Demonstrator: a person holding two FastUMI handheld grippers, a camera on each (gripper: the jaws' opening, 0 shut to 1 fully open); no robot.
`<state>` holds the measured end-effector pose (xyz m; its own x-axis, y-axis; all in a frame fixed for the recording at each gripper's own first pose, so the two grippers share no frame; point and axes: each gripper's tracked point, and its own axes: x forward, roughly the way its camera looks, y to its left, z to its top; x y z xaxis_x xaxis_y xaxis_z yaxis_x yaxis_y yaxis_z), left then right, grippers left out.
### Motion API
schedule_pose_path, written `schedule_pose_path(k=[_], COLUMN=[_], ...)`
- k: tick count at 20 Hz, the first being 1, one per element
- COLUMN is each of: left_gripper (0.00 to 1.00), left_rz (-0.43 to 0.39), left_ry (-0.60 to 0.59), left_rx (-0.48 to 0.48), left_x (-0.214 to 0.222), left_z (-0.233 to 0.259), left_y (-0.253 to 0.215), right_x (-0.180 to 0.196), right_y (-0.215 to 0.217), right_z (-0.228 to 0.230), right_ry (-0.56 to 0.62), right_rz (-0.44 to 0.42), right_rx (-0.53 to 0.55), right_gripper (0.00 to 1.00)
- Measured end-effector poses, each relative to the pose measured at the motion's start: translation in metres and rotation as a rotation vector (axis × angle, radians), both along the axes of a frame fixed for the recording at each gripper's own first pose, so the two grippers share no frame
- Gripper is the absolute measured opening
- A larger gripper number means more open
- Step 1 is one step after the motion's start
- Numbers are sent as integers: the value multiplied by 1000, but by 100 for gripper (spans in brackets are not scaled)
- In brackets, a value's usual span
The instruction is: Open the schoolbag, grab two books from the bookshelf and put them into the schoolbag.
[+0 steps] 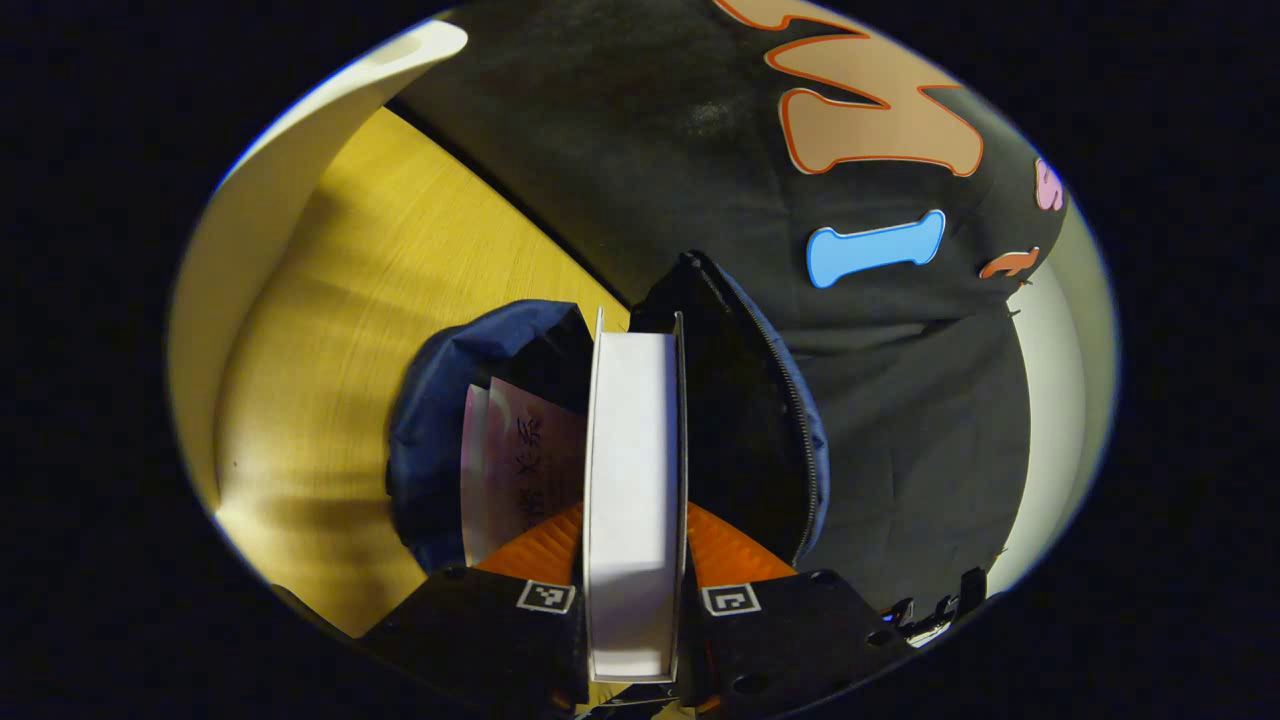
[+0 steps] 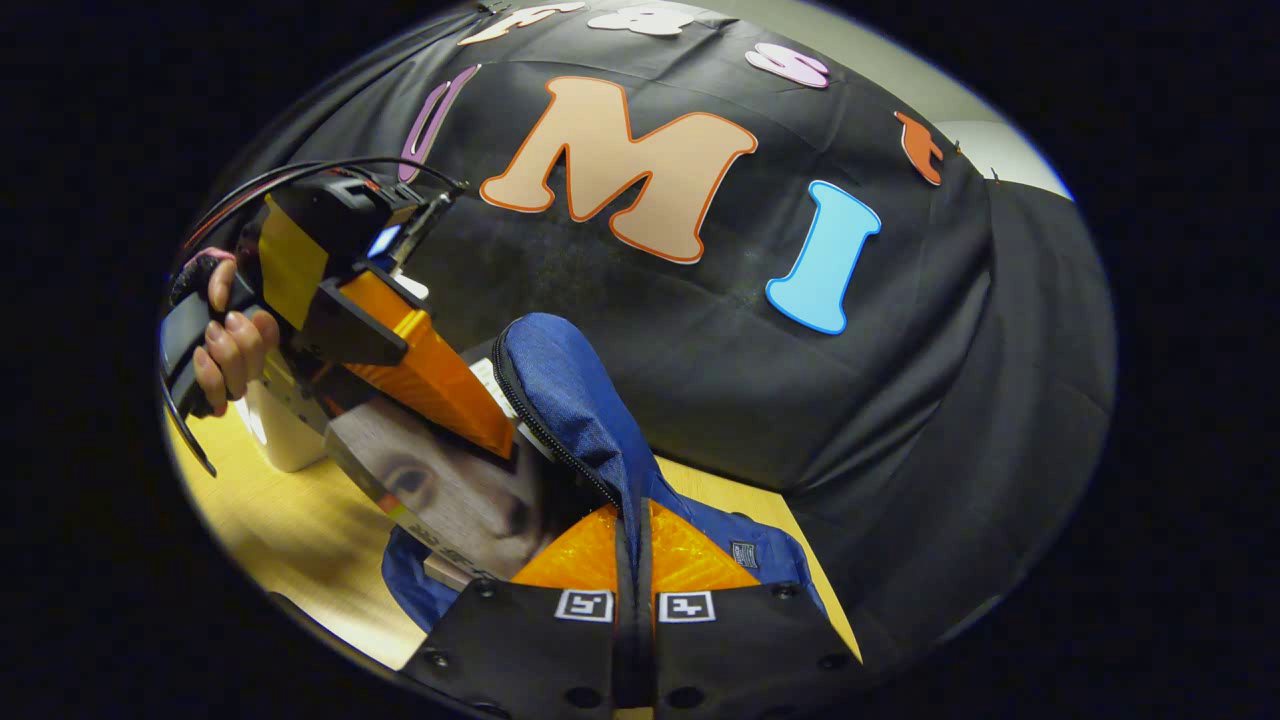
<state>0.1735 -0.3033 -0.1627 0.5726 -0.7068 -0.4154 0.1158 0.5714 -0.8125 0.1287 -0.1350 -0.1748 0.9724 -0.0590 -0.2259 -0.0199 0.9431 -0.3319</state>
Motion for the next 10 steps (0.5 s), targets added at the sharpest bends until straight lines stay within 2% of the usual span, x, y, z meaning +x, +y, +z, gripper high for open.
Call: schedule_pose_path(k=[2,4,10], left_gripper=[32,32,34], left_rz=[6,20,16], left_ry=[10,26,83], left_rx=[-26,-52,-107], left_x=[6,14,24], left_z=[-7,-14,-38], left_y=[-6,-10,-29], right_x=[0,-2,-4], right_y=[2,4,6], right_z=[-1,-3,-2], right_ry=[-6,-3,-4], right_rz=[16,29,37], right_rx=[-8,-8,9], right_gripper=[0,6,3])
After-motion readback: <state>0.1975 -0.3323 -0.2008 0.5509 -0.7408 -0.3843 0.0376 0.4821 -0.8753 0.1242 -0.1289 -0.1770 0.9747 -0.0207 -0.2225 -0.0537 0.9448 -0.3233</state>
